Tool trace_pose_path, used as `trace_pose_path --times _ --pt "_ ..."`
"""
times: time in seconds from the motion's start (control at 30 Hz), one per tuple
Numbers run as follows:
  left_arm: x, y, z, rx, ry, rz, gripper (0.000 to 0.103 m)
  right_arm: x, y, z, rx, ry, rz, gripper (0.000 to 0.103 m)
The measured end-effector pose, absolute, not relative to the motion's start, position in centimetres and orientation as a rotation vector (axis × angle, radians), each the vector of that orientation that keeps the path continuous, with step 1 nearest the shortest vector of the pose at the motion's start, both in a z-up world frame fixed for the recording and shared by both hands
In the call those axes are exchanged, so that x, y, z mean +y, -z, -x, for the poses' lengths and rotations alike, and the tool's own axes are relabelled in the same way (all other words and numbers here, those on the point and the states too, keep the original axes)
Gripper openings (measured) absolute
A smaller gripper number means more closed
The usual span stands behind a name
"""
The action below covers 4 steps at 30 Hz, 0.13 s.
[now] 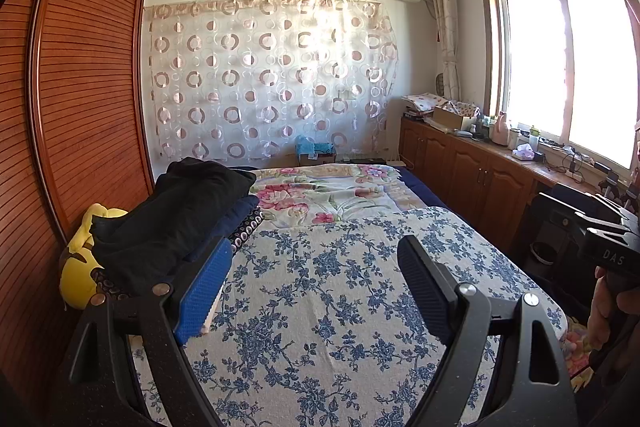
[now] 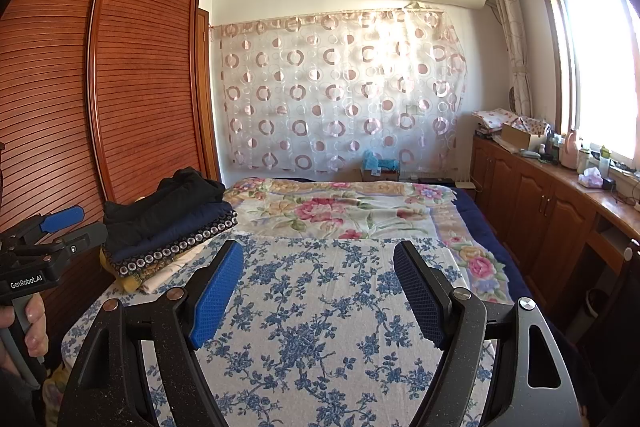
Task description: Fold small clothes
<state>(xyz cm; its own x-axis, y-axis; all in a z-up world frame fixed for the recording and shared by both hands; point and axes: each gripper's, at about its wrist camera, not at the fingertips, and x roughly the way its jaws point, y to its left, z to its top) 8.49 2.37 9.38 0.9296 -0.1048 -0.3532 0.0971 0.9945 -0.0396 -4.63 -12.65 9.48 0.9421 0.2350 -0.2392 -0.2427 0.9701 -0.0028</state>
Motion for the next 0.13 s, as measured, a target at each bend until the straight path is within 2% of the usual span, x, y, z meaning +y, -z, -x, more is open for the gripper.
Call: trace_pose_path --times 0.13 --pt "2.39 -9.43 -8.59 0.362 0.104 0.021 0.085 -12.64 -9.43 4.66 0.24 -0.243 0.033 0.079"
